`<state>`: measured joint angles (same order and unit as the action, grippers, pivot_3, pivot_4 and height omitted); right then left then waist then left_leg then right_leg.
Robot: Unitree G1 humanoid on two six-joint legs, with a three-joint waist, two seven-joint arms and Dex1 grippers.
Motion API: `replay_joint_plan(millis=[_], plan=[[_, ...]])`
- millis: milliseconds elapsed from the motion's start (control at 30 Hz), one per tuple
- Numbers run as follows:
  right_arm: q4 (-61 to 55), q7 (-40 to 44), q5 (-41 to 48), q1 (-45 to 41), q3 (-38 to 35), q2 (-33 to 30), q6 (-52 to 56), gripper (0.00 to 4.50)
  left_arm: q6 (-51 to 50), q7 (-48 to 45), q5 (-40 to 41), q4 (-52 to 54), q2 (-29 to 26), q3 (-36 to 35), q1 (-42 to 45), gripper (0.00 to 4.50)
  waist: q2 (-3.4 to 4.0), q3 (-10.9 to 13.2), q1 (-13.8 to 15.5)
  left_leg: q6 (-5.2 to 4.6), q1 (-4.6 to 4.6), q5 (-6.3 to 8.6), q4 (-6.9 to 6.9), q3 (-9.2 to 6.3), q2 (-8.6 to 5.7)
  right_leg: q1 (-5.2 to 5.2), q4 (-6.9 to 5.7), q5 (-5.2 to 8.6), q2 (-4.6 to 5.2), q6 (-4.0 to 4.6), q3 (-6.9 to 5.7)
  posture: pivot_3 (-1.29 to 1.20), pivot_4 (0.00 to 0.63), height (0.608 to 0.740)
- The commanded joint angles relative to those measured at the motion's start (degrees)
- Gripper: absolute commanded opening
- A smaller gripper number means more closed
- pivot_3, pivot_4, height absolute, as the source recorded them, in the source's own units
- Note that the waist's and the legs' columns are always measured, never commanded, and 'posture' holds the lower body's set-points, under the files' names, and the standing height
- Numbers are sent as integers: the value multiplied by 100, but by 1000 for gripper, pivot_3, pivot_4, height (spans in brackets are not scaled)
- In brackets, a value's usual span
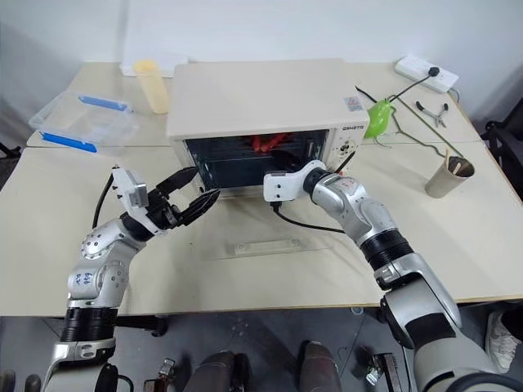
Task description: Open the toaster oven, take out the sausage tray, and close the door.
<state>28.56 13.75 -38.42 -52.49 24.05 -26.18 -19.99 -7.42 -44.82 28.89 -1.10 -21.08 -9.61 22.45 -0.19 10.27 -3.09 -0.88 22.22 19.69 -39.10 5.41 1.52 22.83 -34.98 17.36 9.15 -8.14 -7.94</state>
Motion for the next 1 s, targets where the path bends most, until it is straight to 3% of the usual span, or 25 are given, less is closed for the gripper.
replay_joint_plan(millis=[33, 233, 600, 800, 1000], plan=[[-719, -138, 290, -157, -361, -22, -210, 260, 126, -29, 24, -54, 22, -26, 145, 4029, 0, 0, -17, 0, 0, 0, 0, -1, 0, 0, -1, 0, 0, 0, -1, 0, 150, 740], [-787, -48, 305, 35, -395, -194, -224, 260, -37, -145, 235, -105, -27, -151, 292, 4029, 0, 0, -14, 0, 0, 0, -2, -5, 1, 0, -3, 0, 0, 0, -1, 0, 150, 740], [-159, 34, 464, -3, -431, -693, -647, 260, -930, -667, 823, 26, -940, -568, 135, 4029, 0, 0, 33, 0, 0, 0, -9, -10, 2, -3, -7, 0, 3, 0, 1, 0, 150, 740], [30, 113, 574, -147, -403, -821, -1028, 260, -942, -609, 808, 37, -821, -500, 341, 4029, -1, 0, 150, -1, 0, -1, -23, -8, 3, -16, -6, 0, 5, 0, 3, 0, 150, 740], [-847, 515, 849, 312, -460, -776, -872, 260, -921, -713, 721, -126, -693, -322, 545, 4029, -1, 0, 154, -1, 1, -1, -21, -6, -7, -17, -10, 0, 4, 0, -5, 0, 150, 740]])
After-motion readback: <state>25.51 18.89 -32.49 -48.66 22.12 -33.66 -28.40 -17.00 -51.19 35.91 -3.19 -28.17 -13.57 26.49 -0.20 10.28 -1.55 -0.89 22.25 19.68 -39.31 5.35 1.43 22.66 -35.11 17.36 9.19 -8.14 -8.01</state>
